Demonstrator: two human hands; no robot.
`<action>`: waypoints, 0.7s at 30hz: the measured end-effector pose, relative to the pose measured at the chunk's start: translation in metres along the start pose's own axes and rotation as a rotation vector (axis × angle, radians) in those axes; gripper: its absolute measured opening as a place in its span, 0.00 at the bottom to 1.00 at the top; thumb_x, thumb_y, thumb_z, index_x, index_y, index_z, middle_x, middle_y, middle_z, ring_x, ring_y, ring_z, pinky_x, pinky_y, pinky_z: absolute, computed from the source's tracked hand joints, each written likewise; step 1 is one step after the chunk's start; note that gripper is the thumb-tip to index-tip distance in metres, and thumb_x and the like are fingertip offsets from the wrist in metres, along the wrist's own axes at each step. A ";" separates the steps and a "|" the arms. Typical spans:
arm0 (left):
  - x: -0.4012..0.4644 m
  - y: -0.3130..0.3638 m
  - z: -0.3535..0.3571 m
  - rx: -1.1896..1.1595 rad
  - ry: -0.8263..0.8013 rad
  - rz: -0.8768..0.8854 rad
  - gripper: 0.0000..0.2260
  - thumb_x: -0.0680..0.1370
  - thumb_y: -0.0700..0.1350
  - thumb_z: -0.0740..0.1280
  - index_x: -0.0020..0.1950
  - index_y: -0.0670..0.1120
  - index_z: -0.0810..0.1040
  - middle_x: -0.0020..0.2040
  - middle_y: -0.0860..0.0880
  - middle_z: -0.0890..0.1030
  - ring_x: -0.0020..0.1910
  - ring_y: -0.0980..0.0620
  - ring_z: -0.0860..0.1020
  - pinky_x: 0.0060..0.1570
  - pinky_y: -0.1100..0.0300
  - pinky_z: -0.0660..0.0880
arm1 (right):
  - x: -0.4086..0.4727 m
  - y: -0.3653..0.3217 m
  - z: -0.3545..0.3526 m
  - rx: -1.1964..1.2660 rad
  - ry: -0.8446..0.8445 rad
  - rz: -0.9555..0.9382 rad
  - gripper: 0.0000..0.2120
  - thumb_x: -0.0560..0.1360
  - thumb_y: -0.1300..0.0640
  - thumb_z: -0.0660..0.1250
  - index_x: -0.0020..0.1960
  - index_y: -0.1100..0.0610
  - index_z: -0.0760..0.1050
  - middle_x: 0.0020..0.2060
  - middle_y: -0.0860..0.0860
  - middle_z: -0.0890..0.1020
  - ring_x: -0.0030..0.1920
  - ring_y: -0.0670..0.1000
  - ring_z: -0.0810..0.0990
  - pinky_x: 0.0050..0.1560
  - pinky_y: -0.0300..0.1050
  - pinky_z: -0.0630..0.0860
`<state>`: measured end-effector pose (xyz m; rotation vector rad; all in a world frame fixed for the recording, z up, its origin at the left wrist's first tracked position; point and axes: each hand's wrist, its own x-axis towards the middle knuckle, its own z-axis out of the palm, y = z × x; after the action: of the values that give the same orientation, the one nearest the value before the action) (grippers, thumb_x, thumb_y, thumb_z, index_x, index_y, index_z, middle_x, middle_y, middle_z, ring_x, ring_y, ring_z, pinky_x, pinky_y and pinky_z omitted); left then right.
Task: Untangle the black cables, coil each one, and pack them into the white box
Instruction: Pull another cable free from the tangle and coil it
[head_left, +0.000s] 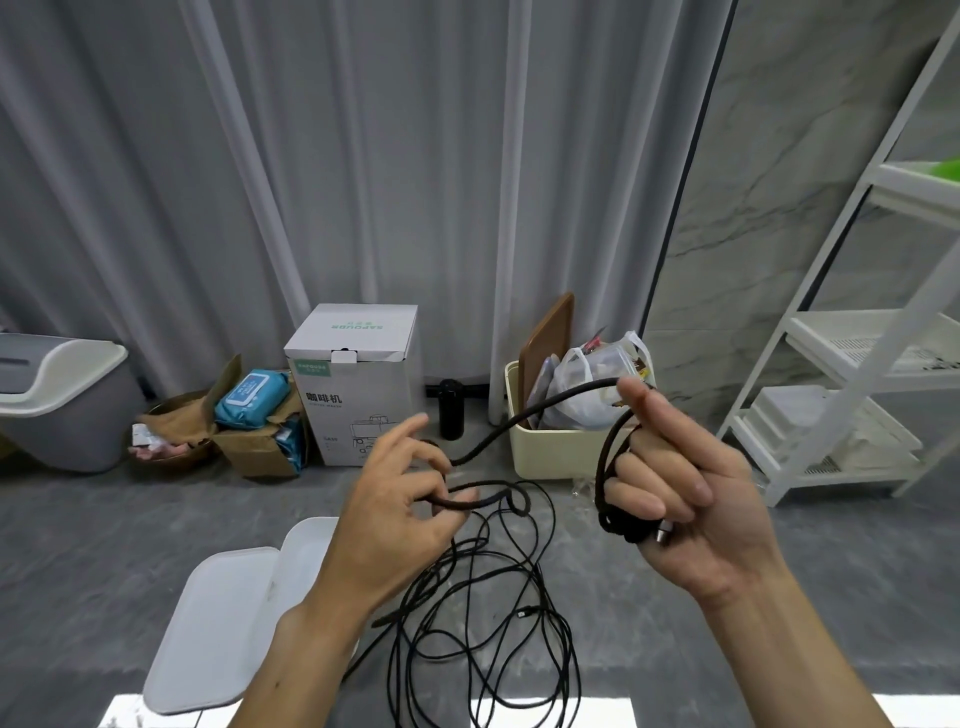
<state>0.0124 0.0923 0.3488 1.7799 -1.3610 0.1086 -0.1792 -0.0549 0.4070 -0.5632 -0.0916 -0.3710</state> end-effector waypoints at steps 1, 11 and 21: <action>-0.001 0.000 0.000 -0.015 -0.006 -0.026 0.16 0.71 0.55 0.75 0.31 0.62 0.69 0.51 0.65 0.77 0.73 0.65 0.62 0.66 0.68 0.59 | 0.000 0.000 0.001 0.015 -0.019 -0.020 0.16 0.85 0.58 0.54 0.64 0.64 0.76 0.22 0.48 0.64 0.24 0.47 0.62 0.32 0.41 0.72; -0.001 0.007 0.005 -0.102 -0.037 -0.277 0.13 0.75 0.38 0.73 0.42 0.57 0.77 0.54 0.64 0.72 0.64 0.75 0.66 0.59 0.76 0.62 | 0.000 -0.003 0.007 0.106 -0.180 -0.058 0.26 0.86 0.47 0.49 0.68 0.67 0.72 0.24 0.52 0.66 0.26 0.50 0.64 0.35 0.45 0.70; -0.003 -0.004 0.012 0.193 -0.112 -0.216 0.16 0.83 0.42 0.62 0.67 0.56 0.78 0.65 0.59 0.75 0.63 0.63 0.71 0.58 0.67 0.64 | -0.001 0.000 0.015 0.115 -0.213 -0.079 0.24 0.86 0.49 0.51 0.69 0.66 0.71 0.24 0.51 0.65 0.26 0.49 0.63 0.35 0.44 0.70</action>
<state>0.0091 0.0867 0.3375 2.1118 -1.2609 0.0231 -0.1801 -0.0465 0.4192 -0.4848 -0.3392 -0.3794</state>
